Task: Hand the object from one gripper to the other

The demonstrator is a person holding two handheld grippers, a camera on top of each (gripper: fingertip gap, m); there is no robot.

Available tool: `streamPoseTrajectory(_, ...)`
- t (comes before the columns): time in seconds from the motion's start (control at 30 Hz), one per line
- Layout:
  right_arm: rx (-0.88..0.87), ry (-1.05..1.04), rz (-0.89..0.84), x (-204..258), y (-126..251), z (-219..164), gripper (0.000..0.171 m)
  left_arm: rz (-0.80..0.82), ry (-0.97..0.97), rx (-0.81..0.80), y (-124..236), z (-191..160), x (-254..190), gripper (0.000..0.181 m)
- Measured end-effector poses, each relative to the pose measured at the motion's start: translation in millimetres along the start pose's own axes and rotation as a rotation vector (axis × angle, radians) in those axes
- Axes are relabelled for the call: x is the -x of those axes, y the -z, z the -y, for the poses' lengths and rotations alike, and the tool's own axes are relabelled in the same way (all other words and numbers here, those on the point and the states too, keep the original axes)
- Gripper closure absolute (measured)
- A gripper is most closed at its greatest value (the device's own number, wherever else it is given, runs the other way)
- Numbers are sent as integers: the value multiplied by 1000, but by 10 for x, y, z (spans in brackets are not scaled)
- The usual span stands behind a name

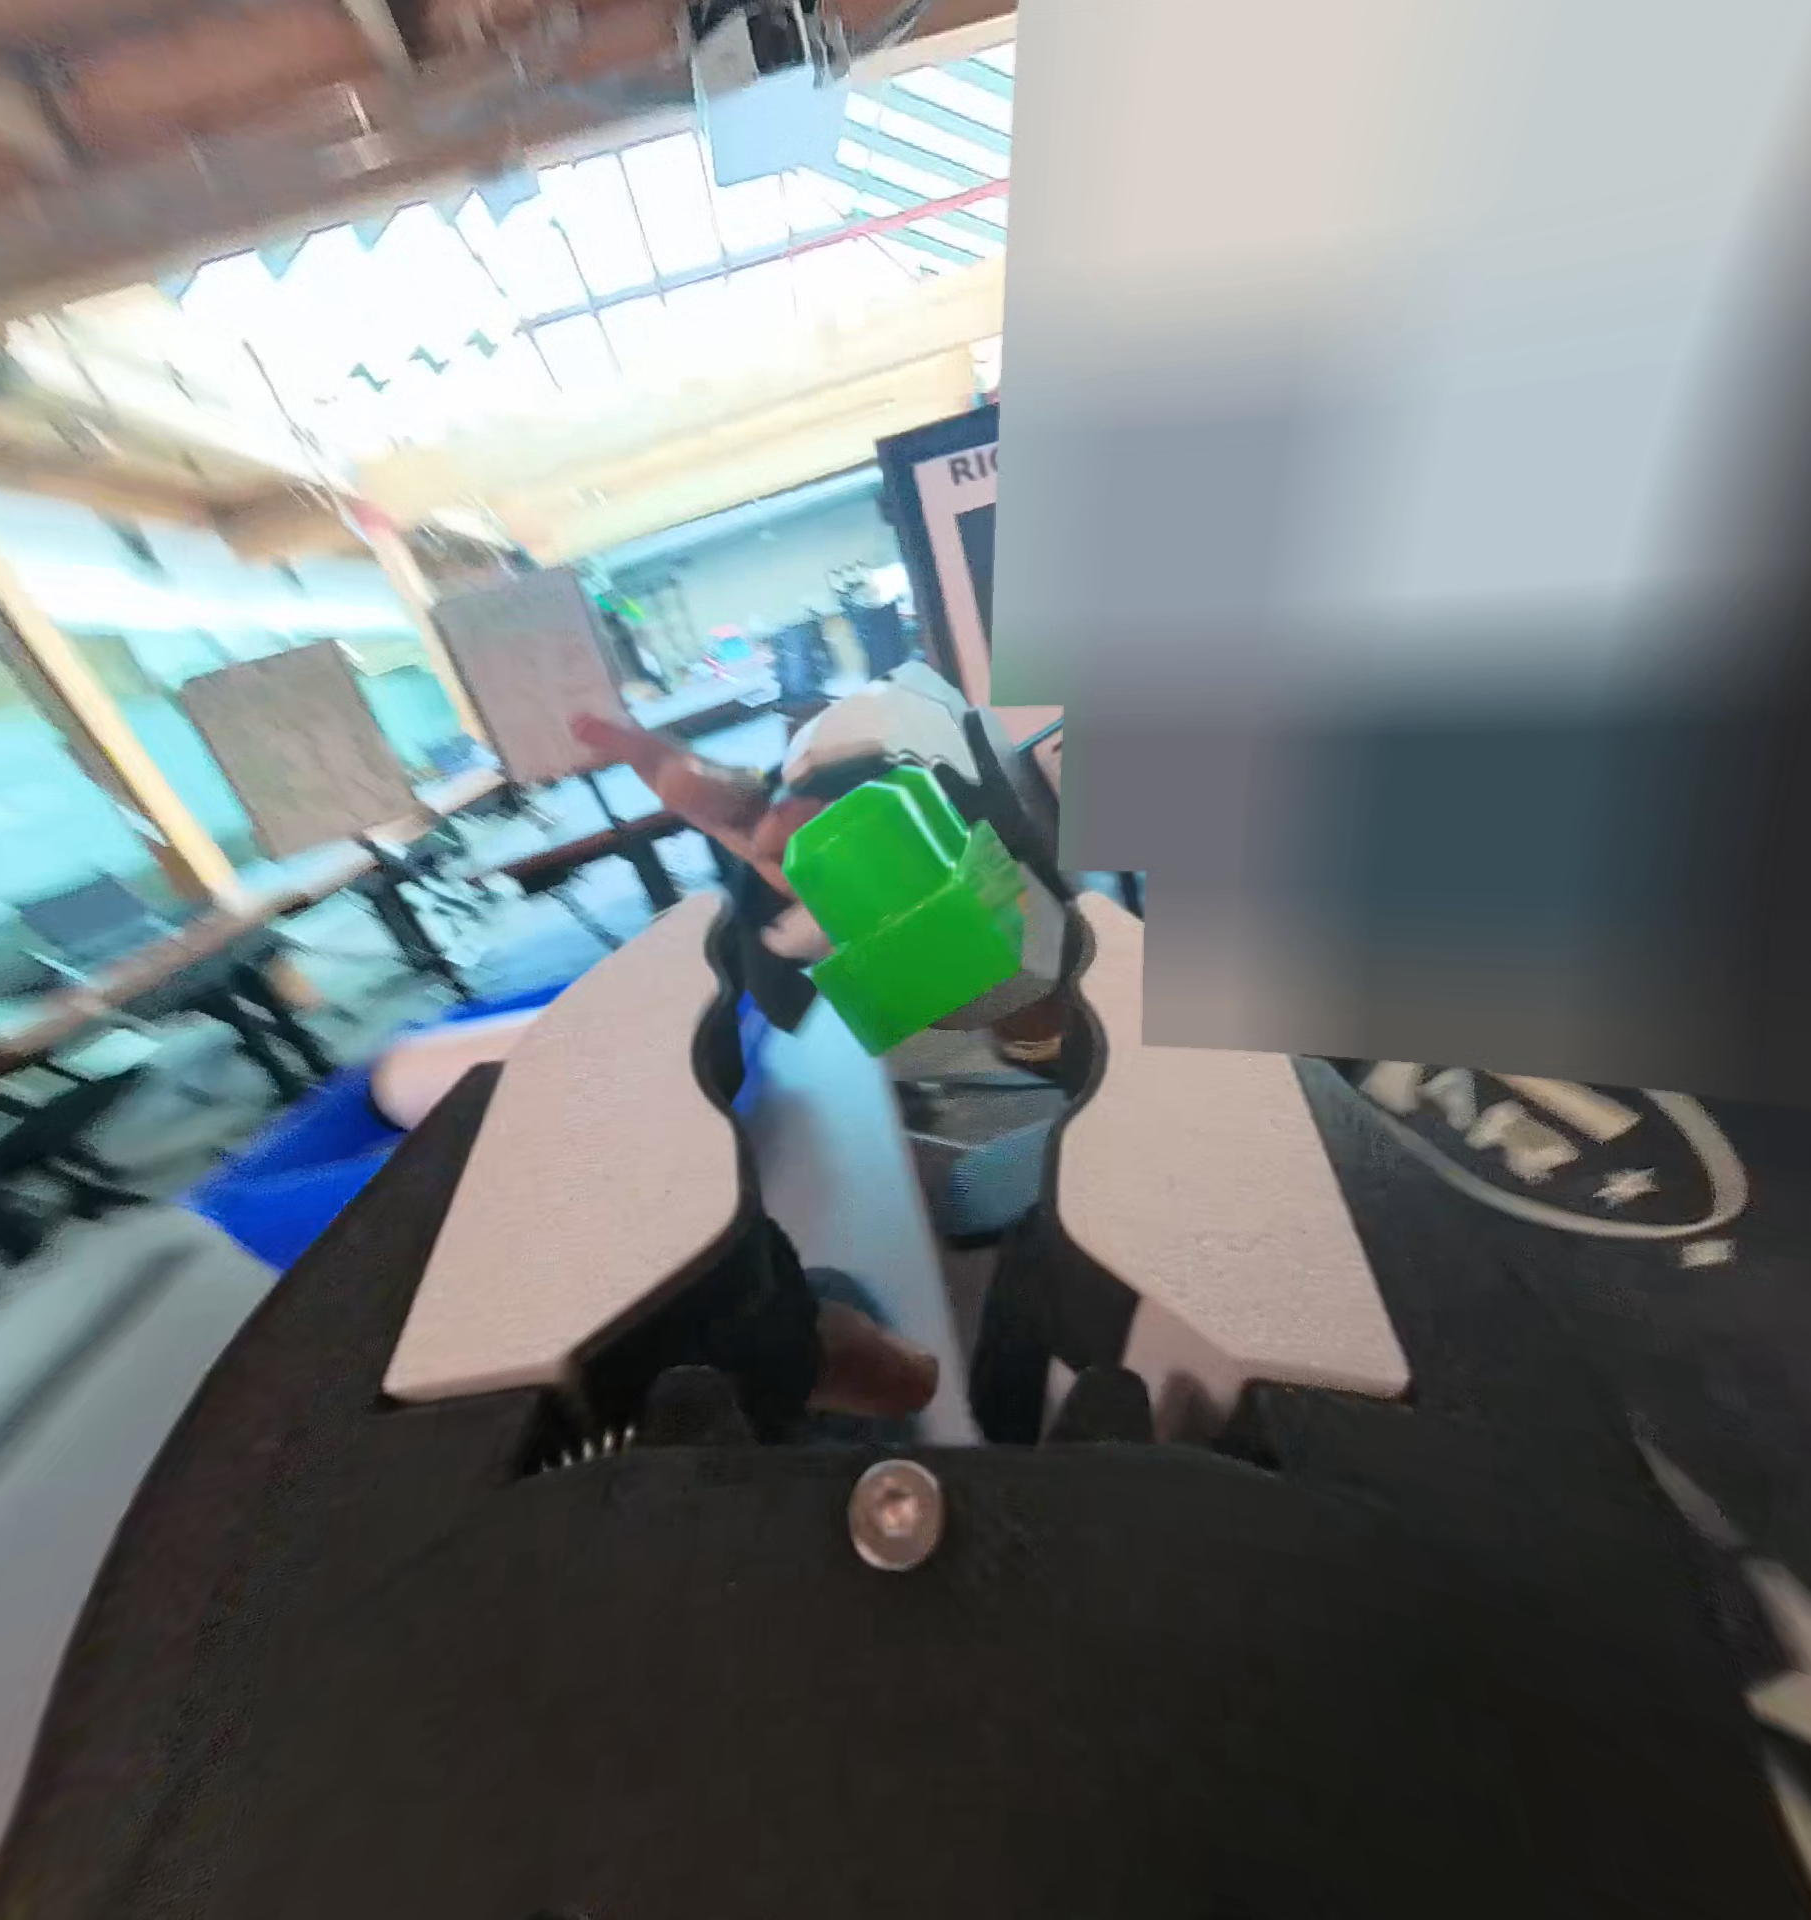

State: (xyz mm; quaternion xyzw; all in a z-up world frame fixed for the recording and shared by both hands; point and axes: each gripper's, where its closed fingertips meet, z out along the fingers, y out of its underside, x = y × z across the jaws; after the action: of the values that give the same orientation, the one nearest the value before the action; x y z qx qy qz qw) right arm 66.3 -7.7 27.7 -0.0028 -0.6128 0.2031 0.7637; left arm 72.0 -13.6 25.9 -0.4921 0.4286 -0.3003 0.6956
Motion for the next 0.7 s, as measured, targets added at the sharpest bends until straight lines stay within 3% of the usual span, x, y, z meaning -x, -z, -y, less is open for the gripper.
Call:
streamPoseTrajectory(0.13,-85,-348,91,18,2,39,124,108,-387,32,15,50,-31,117)
streamPoseTrajectory(0.23,-144,-476,130,33,1,93,124,120,-460,86,-27,2,-63,117)
streamPoseTrajectory(0.33,-132,-492,172,109,-20,98,125,107,-457,72,-59,-7,-90,122)
streamPoseTrajectory(0.4,-112,-478,189,157,-39,86,124,90,-441,69,-66,-15,-107,135)
streamPoseTrajectory(0.6,-118,-462,157,130,-60,85,122,83,-329,93,-38,-12,-64,136)
streamPoseTrajectory(0.7,-109,-275,57,47,-37,54,97,60,-132,35,4,76,-26,137)
